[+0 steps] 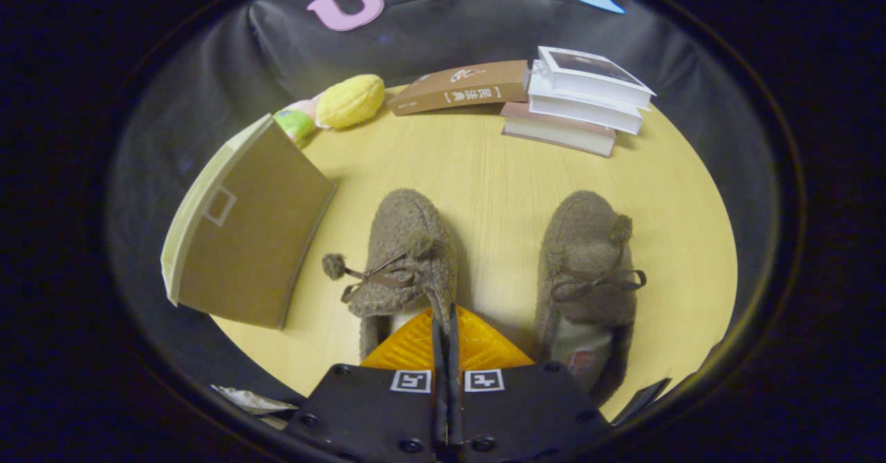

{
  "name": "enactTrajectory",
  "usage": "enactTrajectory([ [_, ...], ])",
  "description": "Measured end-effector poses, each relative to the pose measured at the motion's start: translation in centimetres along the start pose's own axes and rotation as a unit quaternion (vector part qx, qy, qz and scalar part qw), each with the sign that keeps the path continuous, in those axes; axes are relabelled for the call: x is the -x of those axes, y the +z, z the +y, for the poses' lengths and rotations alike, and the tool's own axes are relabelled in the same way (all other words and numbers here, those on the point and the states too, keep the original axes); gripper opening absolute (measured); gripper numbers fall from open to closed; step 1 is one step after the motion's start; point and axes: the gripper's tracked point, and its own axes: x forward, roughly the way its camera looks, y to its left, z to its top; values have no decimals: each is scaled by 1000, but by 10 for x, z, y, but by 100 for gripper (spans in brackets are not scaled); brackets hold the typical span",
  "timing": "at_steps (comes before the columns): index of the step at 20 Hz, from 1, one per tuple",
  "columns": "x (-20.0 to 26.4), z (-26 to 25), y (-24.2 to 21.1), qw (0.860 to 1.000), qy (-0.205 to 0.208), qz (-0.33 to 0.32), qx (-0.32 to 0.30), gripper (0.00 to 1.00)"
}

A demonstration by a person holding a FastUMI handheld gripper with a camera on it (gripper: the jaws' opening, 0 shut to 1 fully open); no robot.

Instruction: Open the storage box then place both shoes into the box .Put the left shoe in first, then the right shoe, with the right side of both shoes facing outward in a uniform manner.

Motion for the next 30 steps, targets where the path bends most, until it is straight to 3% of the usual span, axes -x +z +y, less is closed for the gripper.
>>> enactTrajectory([
  [11, 40, 33, 27, 991, 27, -25, -130, 4],
  [16, 61, 59, 49, 990, 30, -42, -129, 4],
  [30, 100, 187, 122, 986, 95, -88, -107, 4],
])
